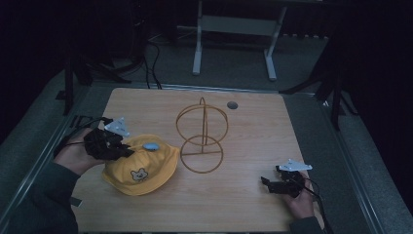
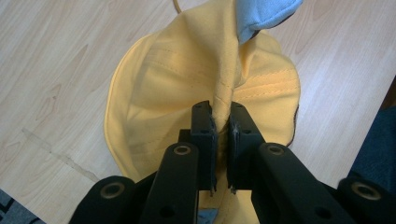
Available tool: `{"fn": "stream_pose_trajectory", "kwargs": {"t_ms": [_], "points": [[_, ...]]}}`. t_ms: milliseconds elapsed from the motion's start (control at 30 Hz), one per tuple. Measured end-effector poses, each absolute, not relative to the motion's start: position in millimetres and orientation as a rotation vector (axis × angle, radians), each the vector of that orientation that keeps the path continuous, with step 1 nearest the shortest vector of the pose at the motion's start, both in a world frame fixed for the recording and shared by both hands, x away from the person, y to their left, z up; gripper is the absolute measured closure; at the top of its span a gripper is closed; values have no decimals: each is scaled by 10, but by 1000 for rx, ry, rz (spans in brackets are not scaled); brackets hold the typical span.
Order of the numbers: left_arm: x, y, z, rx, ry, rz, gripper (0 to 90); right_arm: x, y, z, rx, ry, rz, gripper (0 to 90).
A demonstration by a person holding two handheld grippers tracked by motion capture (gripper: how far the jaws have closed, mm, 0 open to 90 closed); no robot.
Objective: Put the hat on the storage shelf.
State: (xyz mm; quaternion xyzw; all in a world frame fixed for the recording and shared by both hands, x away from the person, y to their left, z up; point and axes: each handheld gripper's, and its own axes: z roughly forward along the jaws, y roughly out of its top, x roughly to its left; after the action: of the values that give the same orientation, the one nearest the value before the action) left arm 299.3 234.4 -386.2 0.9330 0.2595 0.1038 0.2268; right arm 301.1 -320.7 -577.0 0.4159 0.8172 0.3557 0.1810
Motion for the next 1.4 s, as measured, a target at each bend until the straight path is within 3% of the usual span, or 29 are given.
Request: {"fn": "stream_pose_trajectory", "kwargs": {"t_ms": [1400], "points": [[3261,2539,-3659,2475,837,393,832,3004,-3211,-5772,1175,2305,1008,181]]}}
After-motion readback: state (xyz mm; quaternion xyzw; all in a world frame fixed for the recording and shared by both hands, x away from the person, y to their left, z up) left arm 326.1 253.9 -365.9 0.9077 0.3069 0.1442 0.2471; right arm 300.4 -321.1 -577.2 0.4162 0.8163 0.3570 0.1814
